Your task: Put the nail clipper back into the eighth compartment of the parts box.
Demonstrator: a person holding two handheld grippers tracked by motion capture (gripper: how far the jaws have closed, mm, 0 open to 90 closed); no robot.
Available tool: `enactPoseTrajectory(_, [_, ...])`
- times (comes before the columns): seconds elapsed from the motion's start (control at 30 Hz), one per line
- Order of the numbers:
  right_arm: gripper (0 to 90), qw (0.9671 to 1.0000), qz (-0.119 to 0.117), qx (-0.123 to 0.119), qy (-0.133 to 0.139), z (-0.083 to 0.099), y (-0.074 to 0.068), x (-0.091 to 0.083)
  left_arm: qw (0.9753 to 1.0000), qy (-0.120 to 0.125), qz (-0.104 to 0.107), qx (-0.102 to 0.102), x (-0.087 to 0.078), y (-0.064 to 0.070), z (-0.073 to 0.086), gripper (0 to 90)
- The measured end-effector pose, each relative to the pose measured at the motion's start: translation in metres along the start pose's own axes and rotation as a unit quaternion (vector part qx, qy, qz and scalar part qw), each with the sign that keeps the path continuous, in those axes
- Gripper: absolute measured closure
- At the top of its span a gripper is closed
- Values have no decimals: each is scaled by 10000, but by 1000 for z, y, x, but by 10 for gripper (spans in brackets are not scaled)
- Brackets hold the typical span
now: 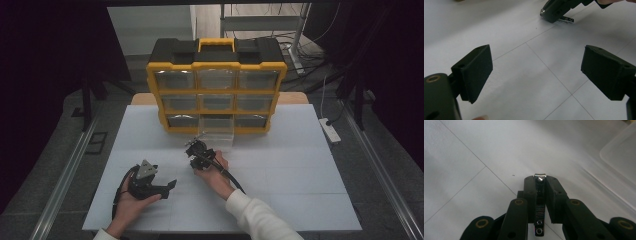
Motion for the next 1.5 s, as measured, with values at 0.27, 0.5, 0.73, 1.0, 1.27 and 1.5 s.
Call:
enactPoseTrajectory(0.27, [792, 9999, -64, -107, 17, 0, 0, -1, 10000, 4, 1, -3, 0, 0, 0, 111])
enactPoseTrajectory(0.5, [793, 9997, -152, -132, 166, -5, 0, -11, 10000, 10, -1, -8, 0, 0, 0, 110])
enactPoseTrajectory(0.73, [794, 9984, -297, -235, 417, -11, -3, -26, 10000, 21, -6, -19, 0, 0, 0, 110])
enactPoseTrajectory(1.0, [794, 9962, -443, -321, 684, -14, -5, -49, 10000, 20, -7, 10, 0, 0, 0, 110])
enactPoseTrajectory(1.27, [795, 9946, -576, -228, 835, -9, 3, -64, 10000, 13, -13, 9, 0, 0, 0, 110])
enactPoseTrajectory(1.5, [795, 9935, -644, -222, 907, -6, 9, -70, 10000, 5, 0, 14, 1, 1, 0, 109])
Point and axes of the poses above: each handheld gripper's, and its own axes: x roughly forward along the jaws, z roughly out of its underside, y roughly to its right, the point moved 7 cm from there along x, roughly forward along the jaws, and after that the axes turned 9 degrees about y, right-handed, at the moved point
